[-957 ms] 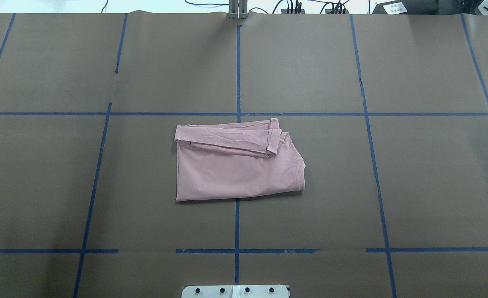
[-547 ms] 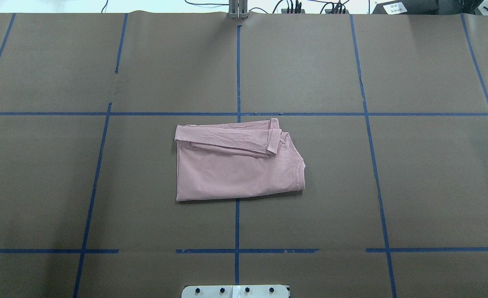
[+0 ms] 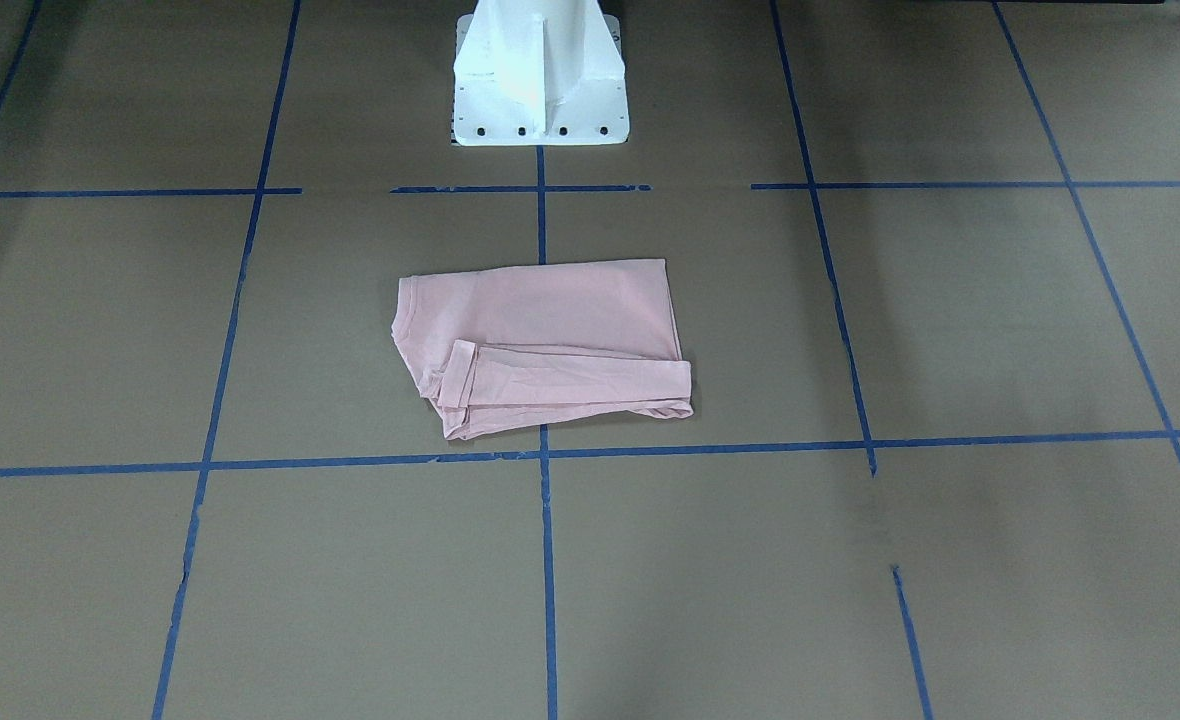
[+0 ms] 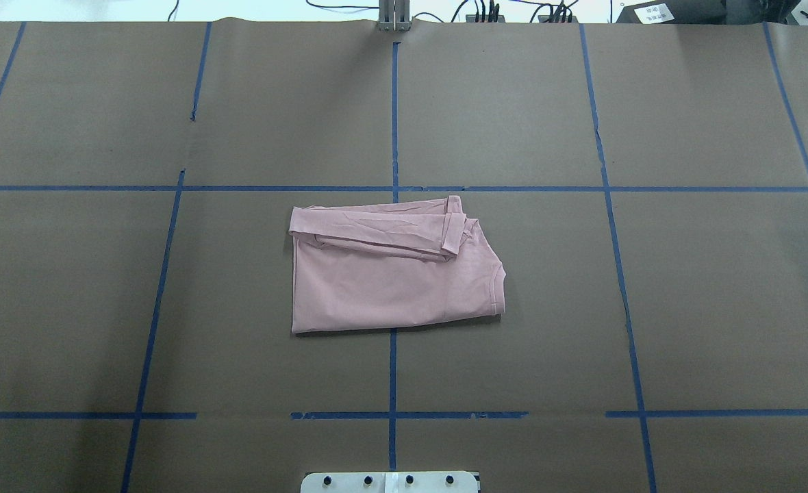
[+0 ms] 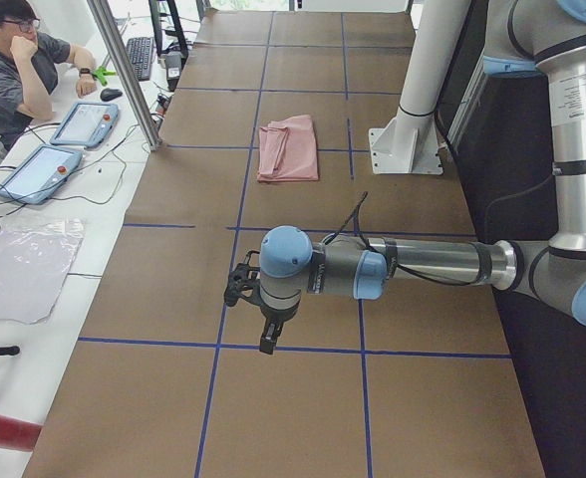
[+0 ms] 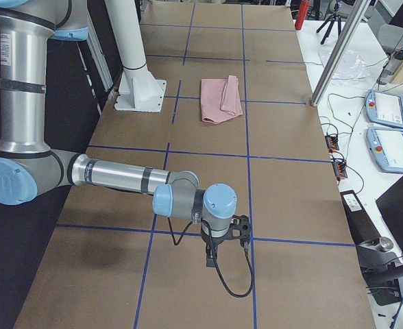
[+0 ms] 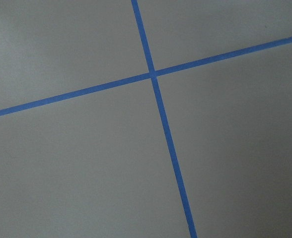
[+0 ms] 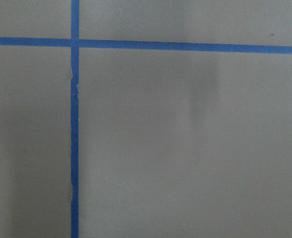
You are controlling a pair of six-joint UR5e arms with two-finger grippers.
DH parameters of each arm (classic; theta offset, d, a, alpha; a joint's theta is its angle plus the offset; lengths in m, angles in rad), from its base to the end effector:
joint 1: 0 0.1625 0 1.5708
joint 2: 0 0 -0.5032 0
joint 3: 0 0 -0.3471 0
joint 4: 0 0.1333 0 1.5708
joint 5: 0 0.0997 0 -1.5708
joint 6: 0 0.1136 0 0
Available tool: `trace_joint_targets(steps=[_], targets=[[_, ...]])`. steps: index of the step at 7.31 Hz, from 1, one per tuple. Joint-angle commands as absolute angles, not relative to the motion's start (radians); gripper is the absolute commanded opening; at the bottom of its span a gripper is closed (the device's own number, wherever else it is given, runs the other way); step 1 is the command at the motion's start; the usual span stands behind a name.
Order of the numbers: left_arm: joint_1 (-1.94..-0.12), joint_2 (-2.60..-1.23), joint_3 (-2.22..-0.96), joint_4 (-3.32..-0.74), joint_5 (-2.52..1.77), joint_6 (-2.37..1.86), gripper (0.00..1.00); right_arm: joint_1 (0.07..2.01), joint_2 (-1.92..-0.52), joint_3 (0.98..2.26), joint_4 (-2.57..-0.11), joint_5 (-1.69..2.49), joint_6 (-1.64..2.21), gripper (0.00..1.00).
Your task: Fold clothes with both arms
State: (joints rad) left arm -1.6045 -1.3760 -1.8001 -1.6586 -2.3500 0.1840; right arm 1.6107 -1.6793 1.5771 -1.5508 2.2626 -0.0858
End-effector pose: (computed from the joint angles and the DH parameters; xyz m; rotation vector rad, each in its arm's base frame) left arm -0.0655 -0.3563 0.7123 0.2002 0.7621 0.1901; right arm 0.0761 -0.3802 0.7935 -0.0353 -0.6950 -0.0156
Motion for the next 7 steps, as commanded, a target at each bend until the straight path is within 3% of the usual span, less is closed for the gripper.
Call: trace_joint_targets(steps=[1, 7], targets=[[-1.605, -1.374, -1.799, -1.66, -2.35, 0.184, 1.0, 1.611, -1.686, 1.574, -1.514, 2.272, -0.084, 1.0], [-1.605, -1.374, -1.801, -1.663, -2.352, 0.183, 1.0, 1.612, -1.709, 1.582, -1.502, 2.329, -0.094, 1.0]])
